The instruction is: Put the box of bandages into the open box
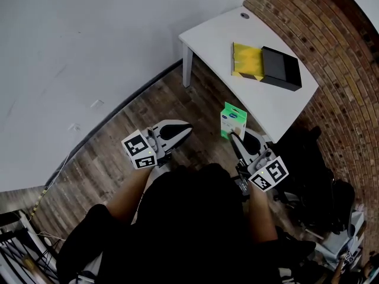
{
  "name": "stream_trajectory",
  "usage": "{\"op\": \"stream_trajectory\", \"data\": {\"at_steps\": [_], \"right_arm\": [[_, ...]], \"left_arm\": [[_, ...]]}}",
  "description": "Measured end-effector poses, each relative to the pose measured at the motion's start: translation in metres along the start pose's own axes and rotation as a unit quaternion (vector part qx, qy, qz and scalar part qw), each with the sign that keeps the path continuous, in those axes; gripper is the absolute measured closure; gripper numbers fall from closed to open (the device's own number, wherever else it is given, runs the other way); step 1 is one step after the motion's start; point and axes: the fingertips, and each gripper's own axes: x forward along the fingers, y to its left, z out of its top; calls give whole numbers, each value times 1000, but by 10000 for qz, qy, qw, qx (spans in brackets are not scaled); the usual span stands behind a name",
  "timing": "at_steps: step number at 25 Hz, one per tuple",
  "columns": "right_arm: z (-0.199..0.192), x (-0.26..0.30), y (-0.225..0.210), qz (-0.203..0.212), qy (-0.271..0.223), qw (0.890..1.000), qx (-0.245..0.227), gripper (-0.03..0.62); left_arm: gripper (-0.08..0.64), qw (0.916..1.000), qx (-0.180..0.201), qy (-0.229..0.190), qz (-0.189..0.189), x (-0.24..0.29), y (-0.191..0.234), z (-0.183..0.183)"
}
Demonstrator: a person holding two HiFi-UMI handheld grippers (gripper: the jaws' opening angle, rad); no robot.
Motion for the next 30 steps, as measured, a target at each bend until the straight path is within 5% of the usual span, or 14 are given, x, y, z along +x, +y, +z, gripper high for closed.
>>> {"op": "stream_trajectory", "data": {"at_steps": [12, 30], "right_arm": [[-1, 35, -87, -18, 54, 9998, 195, 499], [64, 79, -259, 27, 10, 9997, 226, 499]], "left_arm": [[545, 9999, -90, -75, 125, 46, 74, 14], [545, 9999, -75, 7, 70, 194, 199, 64]]}}
